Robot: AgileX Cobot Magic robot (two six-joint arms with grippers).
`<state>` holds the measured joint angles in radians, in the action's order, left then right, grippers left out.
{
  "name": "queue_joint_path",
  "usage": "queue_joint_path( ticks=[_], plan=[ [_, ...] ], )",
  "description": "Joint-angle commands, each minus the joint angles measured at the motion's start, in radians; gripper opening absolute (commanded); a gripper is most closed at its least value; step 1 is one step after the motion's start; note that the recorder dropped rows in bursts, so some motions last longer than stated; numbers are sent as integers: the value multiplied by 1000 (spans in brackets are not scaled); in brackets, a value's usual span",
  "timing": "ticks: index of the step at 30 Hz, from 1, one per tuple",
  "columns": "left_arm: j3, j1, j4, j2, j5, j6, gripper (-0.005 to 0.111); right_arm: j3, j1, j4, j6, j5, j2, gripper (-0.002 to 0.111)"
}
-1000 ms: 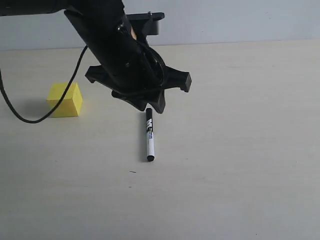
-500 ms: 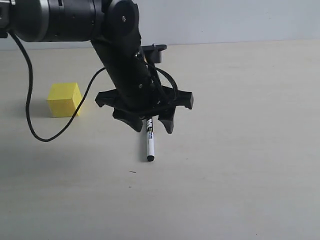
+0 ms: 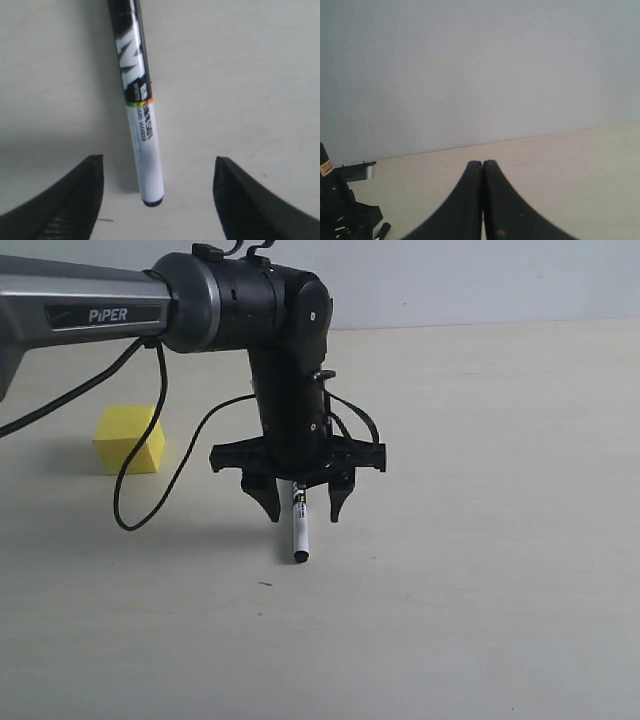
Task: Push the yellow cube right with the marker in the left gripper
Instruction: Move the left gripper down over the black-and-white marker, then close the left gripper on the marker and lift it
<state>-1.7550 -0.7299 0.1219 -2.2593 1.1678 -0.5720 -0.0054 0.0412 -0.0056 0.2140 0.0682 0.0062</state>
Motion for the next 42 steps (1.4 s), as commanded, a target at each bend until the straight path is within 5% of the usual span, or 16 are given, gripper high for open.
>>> queue_joint_path(
  ticks=[1, 21, 30, 42],
  plan=[
    [-14, 1, -35, -5, -18, -37, 62, 5, -7, -1, -3, -2, -6, 0],
    [-14, 1, -62, -56, -57, -56, 60, 5, -7, -1, -3, -2, -6, 0],
    [-14, 1, -66, -56, -63, -35, -1, 5, -7, -1, -3, -2, -6, 0],
    [-12, -13, -60, -73, -41, 106, 0, 5, -7, -1, -3, -2, -6, 0]
  ],
)
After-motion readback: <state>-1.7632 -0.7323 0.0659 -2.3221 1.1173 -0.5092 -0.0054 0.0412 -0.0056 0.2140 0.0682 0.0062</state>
